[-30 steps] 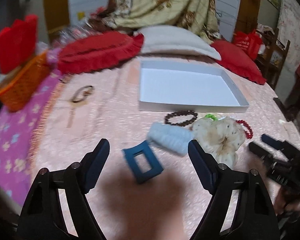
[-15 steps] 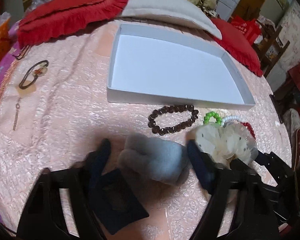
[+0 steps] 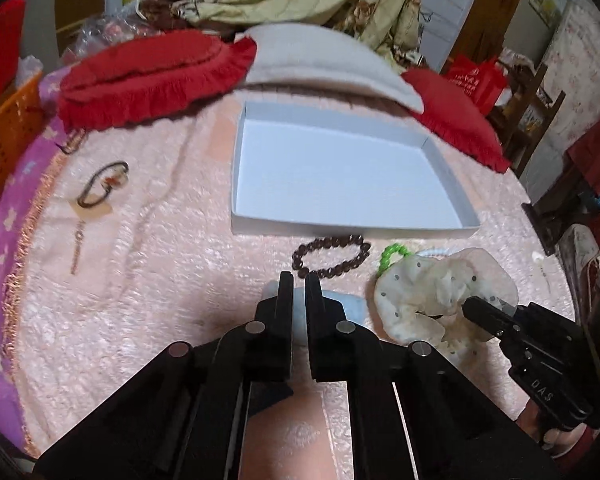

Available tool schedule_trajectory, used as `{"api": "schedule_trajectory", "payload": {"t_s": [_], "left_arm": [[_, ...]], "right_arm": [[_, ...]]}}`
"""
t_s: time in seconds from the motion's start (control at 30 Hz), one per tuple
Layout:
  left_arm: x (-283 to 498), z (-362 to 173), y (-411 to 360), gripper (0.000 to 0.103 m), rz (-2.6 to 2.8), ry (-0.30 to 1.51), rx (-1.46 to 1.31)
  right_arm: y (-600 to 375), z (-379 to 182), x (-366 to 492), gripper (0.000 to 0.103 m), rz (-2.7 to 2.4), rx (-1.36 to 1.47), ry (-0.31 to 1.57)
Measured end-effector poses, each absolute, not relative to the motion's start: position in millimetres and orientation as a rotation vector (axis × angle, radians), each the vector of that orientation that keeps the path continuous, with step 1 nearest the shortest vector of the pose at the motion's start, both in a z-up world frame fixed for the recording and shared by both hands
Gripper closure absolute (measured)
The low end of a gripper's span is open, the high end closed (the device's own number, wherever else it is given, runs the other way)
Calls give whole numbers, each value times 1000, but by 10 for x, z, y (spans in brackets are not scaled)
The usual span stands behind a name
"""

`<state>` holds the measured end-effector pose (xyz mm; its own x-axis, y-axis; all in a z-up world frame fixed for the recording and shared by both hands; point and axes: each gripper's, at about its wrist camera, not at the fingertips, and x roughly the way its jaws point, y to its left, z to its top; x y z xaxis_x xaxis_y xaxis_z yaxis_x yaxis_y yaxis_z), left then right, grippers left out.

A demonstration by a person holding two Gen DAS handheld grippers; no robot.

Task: Organize jewelry
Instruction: 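Grasp the light blue scrunchie with the left tool while the right tool grasps the cream polka-dot scrunchie, then lower both scrunchies into the white box and open both tools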

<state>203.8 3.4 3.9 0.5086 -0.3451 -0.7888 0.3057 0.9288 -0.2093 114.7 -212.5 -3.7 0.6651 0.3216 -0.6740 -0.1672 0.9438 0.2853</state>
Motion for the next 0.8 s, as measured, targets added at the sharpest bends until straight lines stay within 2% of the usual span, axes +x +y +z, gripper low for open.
{"api": "schedule_trajectory", "payload": {"t_s": [0.1,0.13,0.2,0.23,0.27,0.63,0.67,0.7,0.73,0.8], "left_arm": [[2048,104,36,98,-354,954,-11],[2082,74,37,93,-349,970,-15],[2197,-65,75,61,-365,1032,-55],[2238,-138,93,40,-370,1047,-76],[2276,-214,112,39,-364,1052,-90],[2351,-640,-241,39,-451,1118,69],[2329,-629,-267,42,-440,1107,88],[2308,-613,-291,51,-430,1098,110],[2290,-606,-305,80,-442,1099,114],[2234,-557,-339,87,-430,1083,131]], "right_arm": [[-2145,100,1120,93,291,211,771],[-2150,117,1122,93,294,216,770],[-2164,117,1119,93,307,236,775],[-2166,112,1113,93,308,238,778],[-2163,90,1103,93,307,235,782],[-2180,-217,1134,92,295,234,857],[-2181,-217,1130,92,293,230,856],[-2177,-218,1127,92,291,227,855],[-2180,-223,1128,92,290,228,855],[-2184,-237,1121,92,290,236,857]]}}
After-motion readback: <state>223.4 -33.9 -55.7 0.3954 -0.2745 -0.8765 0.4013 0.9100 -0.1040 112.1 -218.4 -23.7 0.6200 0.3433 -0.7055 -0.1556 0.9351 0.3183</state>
